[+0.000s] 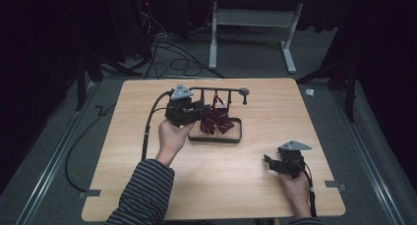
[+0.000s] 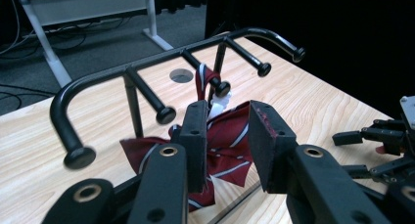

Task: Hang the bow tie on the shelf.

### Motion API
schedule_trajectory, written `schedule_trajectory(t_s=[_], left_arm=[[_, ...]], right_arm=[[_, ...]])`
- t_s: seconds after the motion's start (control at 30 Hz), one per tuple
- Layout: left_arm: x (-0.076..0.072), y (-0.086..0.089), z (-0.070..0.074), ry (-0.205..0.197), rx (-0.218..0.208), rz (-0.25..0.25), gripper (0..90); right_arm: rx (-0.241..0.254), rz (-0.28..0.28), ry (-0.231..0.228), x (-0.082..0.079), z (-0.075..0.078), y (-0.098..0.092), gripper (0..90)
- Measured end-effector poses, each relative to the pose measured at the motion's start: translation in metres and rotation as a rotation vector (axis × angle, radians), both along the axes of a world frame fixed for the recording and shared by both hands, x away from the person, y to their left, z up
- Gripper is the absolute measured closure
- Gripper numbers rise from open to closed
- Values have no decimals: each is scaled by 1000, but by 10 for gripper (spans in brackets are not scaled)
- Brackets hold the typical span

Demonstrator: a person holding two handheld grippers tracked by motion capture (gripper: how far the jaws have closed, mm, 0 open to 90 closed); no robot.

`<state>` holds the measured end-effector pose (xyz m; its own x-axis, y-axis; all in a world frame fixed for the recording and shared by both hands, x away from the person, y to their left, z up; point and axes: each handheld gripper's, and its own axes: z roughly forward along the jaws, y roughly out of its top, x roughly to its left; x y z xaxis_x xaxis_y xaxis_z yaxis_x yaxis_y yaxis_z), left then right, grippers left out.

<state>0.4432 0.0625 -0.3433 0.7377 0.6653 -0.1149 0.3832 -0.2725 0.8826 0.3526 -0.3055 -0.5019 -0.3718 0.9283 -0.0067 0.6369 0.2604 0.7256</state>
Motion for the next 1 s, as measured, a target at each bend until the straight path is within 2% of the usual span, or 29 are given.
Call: schedule_trajectory(t_s=[0.2,0.73,1.0], left_arm=[[-7,9,0,5,-18,-1,680],[-27,35,-7,10,-15,19,666],[-36,51,-15,19,-29,39,661]], right_arm=[[0,1,0,0,0,0,343],[1,-1,1,0,0,0,343],[-3,-2,1,0,0,1,343]])
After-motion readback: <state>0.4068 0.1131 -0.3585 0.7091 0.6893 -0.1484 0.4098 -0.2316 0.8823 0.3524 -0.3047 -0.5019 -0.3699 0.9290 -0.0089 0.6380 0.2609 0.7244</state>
